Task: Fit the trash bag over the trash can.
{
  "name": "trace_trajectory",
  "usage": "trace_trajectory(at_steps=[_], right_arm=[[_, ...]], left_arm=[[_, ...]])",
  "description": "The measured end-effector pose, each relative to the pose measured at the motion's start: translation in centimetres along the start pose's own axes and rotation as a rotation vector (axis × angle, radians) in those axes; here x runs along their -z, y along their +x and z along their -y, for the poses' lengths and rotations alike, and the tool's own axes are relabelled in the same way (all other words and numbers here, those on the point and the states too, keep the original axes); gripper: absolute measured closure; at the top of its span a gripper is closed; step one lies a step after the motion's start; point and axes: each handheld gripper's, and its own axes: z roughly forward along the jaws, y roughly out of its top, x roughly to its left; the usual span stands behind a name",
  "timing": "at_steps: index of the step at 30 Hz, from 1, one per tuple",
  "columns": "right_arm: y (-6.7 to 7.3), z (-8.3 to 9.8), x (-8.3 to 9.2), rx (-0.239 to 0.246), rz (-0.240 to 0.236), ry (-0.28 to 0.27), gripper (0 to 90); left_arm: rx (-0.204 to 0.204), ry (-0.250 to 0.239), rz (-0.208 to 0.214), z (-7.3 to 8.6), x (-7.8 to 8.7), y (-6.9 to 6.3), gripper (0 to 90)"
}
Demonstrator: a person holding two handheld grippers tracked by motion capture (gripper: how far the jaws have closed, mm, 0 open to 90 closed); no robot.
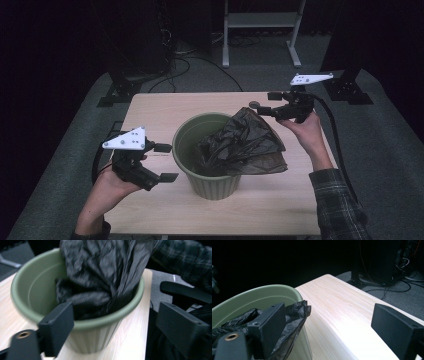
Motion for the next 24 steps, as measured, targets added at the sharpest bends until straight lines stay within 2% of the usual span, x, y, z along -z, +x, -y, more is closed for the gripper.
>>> trace_trajectory(at_steps=[8,12,16,24], right_arm=[[-0.1,0.0,-0.1,0.002,-0.001,0.005,10.9],[-0.1,0.0,-0.1,-0.003,-0.001,0.003,10.9],[-0.1,0.0,-0.2,-0.003,-0.002,-0.002,10.9],[-0.2,0.0,-0.5,-0.004,-0.002,0.004,10.9]], left_arm=[[-0.047,-0.044,0.030,-2.9,-1.6,0.4,31.2],[-0.064,-0.044,0.047,-4.2,-2.9,0.5,36.3],[-0.076,-0.047,0.064,-5.2,-4.1,0.4,38.2],[-0.113,-0.027,0.119,-7.2,-7.7,-0.1,39.0]])
